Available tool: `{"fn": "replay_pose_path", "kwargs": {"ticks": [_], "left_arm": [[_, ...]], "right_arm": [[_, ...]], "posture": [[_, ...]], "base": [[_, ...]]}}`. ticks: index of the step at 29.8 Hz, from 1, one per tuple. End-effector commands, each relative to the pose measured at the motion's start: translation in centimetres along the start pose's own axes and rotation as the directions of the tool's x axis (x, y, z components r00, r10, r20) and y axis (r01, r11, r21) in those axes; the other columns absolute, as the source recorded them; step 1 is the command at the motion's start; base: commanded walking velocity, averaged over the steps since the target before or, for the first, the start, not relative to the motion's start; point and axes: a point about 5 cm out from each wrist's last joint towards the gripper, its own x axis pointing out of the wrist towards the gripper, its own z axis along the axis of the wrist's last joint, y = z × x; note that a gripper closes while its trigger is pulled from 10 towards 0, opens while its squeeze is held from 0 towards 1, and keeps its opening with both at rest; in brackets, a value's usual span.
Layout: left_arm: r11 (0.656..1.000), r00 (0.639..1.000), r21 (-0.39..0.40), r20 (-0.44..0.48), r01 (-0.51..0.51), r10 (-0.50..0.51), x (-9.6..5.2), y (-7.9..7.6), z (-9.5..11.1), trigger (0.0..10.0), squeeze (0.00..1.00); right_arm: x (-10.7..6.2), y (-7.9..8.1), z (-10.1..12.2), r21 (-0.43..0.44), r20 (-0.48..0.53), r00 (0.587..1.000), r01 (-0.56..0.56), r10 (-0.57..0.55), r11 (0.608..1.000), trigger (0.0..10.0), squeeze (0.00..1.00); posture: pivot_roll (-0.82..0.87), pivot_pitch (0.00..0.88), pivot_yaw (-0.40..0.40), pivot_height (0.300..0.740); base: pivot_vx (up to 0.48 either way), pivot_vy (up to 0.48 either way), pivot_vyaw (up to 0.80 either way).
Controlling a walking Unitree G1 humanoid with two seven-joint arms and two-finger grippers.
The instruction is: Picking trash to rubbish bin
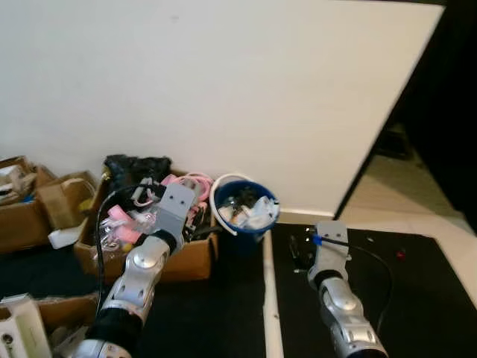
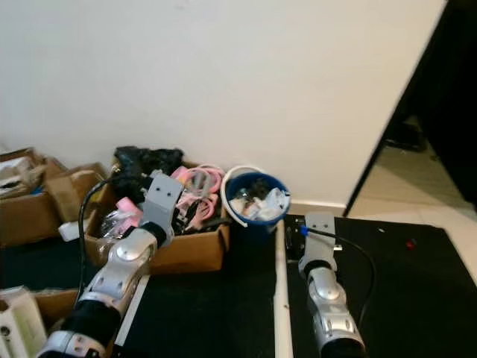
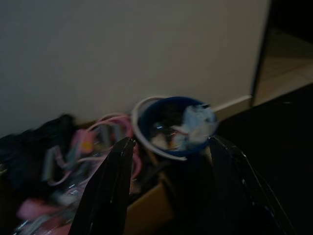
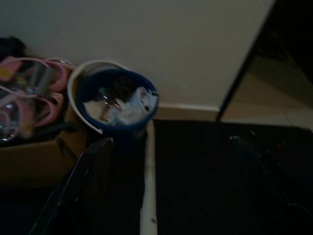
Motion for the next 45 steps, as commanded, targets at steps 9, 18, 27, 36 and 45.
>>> {"fn": "replay_pose_path", "kwargs": {"ticks": [9,18,27,36,45], "left_arm": [[1.000,1.000,-0.007,-0.018,-0.014,0.013,0.1,0.1,-0.2,10.0,0.00],[1.000,1.000,-0.003,-0.020,0.006,-0.006,0.3,-0.1,-0.3,10.0,0.00],[1.000,1.000,-0.015,-0.008,-0.003,0.003,0.8,-0.1,0.1,10.0,0.00],[1.000,1.000,-0.020,-0.013,-0.003,0.002,0.4,-0.3,-0.5,10.0,0.00],[1.000,1.000,-0.004,-0.013,0.022,-0.022,0.8,-0.6,-0.3,10.0,0.00]], "right_arm": [[-0.1,-0.1,-0.4,-0.004,-0.021,1.000,0.009,-0.009,1.000,10.0,0.00],[-0.4,-0.9,-0.5,-0.004,-0.017,0.999,0.038,-0.038,0.999,10.0,0.00],[-0.2,-1.5,0.1,-0.019,0.003,0.999,0.045,-0.045,0.999,10.0,0.00],[-0.2,-1.7,0.3,-0.032,0.006,0.999,0.046,-0.046,0.998,10.0,0.00],[-0.8,-1.8,-0.2,-0.022,0.000,0.998,0.070,-0.070,0.997,10.0,0.00]], "posture": [[-0.07,0.062,0.017,0.740],[-0.09,0.044,0.024,0.740],[-0.10,0.051,0.001,0.740],[-0.12,0.056,0.009,0.740],[-0.12,0.058,0.038,0.740]], "base": [[0.000,0.000,-0.80],[0.000,0.000,-0.80],[0.000,0.000,-0.80],[0.000,0.000,-0.80],[0.000,0.000,-0.80]]}}
